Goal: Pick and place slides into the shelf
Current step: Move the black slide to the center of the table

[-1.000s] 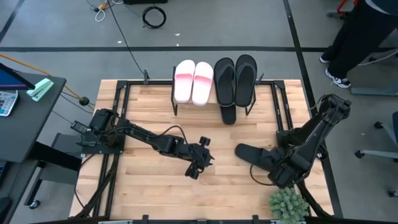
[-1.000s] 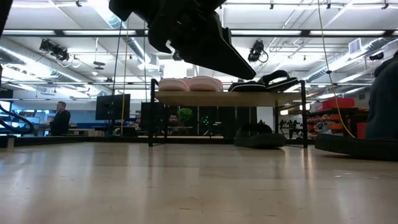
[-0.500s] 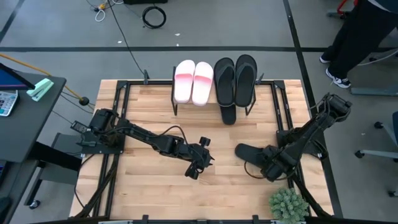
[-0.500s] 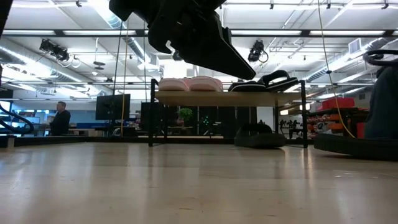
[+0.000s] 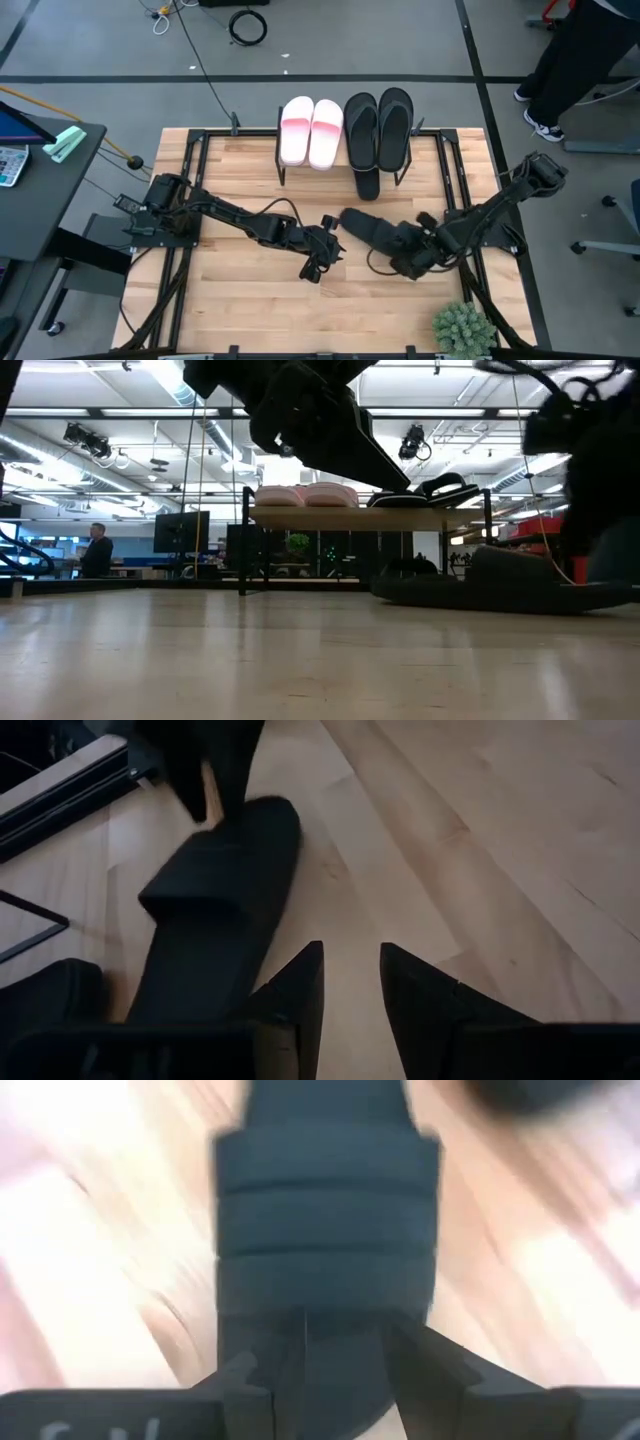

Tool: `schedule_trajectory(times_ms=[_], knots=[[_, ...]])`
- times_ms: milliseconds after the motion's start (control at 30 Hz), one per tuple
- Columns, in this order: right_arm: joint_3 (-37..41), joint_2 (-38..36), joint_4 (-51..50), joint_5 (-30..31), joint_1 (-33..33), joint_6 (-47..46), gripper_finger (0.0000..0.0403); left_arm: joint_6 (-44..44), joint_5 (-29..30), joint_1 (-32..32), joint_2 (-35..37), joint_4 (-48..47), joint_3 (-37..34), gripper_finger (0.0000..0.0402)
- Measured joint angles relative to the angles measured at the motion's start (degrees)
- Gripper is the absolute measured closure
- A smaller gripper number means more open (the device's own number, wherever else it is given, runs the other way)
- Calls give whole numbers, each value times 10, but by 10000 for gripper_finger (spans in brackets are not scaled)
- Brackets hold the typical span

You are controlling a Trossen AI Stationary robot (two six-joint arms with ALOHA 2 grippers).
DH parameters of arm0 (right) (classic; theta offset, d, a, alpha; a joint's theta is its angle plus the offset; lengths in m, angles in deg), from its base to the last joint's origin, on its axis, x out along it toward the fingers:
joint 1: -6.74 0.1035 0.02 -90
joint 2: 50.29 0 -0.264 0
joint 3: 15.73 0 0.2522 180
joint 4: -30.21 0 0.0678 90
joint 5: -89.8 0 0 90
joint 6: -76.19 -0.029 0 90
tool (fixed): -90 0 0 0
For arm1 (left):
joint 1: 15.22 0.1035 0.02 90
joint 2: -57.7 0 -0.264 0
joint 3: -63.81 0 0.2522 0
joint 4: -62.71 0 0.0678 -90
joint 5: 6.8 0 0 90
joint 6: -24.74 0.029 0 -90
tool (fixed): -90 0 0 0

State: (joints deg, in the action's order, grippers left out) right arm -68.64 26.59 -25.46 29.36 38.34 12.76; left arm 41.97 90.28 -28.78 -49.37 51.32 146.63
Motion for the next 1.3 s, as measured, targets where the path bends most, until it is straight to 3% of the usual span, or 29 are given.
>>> schedule_trajectory(times_ms=[100,267,433,533,667,967,1300], knots=[[0,0,44,6,-28,69,266,14,0,0,0,0,0,294],[0,0,45,-32,-57,34,266,33,15,2,0,0,0,294],[0,0,60,-76,-40,58,267,12,19,13,0,-2,0,294],[0,0,58,-105,-26,-6,270,10,19,16,0,-3,0,294],[0,0,66,-136,-16,-180,271,10,19,16,0,-3,0,294],[11,0,113,-26,-27,-268,271,-5,19,14,0,-1,0,294],[11,0,113,-13,-63,-283,270,-1,19,12,0,-2,0,303]])
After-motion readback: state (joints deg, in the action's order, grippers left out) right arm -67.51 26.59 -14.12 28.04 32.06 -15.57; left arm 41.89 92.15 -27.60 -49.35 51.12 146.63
